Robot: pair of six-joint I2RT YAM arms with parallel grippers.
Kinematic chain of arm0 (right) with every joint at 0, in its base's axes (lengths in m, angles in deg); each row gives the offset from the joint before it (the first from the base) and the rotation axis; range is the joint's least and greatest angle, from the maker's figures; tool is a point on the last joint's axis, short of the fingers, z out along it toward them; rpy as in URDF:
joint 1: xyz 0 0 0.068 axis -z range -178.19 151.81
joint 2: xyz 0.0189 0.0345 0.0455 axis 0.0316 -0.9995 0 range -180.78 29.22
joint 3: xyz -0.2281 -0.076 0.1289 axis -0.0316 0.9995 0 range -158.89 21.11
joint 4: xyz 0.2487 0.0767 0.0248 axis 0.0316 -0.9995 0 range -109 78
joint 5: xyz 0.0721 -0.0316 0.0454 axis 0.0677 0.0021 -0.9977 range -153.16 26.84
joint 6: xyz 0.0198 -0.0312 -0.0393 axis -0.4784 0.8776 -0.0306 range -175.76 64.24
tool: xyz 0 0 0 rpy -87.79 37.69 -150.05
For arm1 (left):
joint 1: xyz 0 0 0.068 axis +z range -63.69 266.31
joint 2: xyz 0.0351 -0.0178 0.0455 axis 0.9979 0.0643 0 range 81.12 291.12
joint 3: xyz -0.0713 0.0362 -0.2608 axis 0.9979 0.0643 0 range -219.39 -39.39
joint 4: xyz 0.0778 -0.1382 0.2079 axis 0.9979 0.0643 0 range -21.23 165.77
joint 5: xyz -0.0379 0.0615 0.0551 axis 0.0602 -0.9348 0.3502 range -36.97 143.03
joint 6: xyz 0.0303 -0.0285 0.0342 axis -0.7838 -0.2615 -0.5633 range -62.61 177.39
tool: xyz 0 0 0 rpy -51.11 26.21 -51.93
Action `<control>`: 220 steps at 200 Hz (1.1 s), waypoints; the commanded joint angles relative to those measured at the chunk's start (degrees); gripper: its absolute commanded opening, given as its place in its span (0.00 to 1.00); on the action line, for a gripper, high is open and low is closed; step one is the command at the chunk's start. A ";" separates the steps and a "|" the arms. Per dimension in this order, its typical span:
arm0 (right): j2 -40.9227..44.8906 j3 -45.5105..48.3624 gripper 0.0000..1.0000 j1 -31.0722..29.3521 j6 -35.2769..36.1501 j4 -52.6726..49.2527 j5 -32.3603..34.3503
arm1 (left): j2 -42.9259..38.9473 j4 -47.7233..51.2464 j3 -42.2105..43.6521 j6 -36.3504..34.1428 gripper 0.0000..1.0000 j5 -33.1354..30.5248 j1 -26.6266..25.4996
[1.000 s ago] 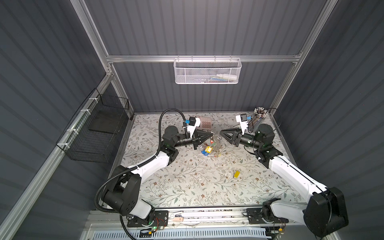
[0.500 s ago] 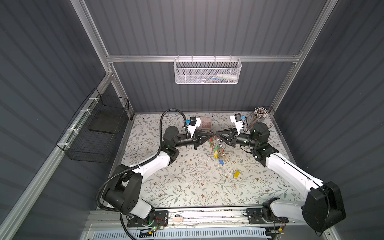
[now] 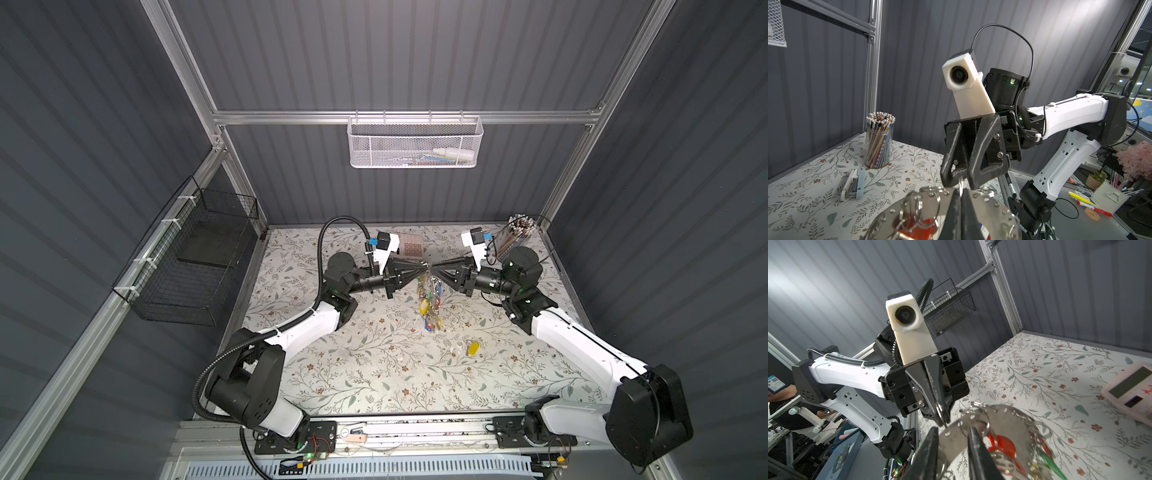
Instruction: Put the keys on the keyring
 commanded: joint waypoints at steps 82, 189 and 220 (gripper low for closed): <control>-0.72 0.72 0.19 -0.93 -2.06 5.77 -2.64 | 0.13 -5.90 -2.38 3.48 0.00 2.31 0.22; -1.93 0.25 0.10 -1.50 -1.70 5.61 -2.78 | 2.08 -5.18 -3.09 4.41 0.00 3.69 0.21; -2.34 0.43 0.07 -1.61 -1.64 5.64 -2.69 | 2.03 -4.88 -3.08 4.19 0.00 2.86 0.21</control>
